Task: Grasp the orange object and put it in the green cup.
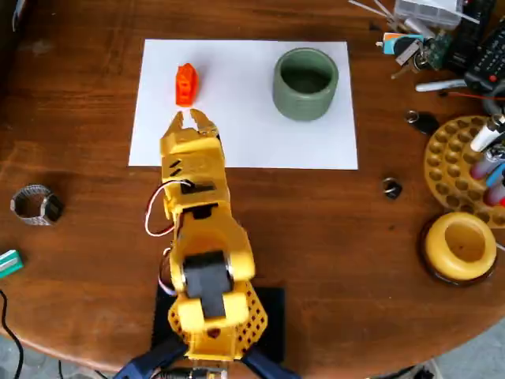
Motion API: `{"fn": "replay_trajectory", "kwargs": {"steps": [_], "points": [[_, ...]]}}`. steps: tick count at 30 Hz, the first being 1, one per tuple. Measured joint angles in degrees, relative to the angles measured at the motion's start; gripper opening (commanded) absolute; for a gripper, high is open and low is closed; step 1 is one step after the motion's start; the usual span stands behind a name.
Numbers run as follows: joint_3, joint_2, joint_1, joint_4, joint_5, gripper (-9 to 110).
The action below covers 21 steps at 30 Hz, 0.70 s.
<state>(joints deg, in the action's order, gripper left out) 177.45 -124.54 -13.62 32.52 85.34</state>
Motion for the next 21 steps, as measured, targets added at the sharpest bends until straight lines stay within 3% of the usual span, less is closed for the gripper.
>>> {"fn": "replay_trajectory", "kwargs": {"steps": [11,21], "points": [[-15.8,46.6,-0.8,40.4,-1.1,12],[-21.4,52.3,-1.4,43.6,-1.6,20]]}}
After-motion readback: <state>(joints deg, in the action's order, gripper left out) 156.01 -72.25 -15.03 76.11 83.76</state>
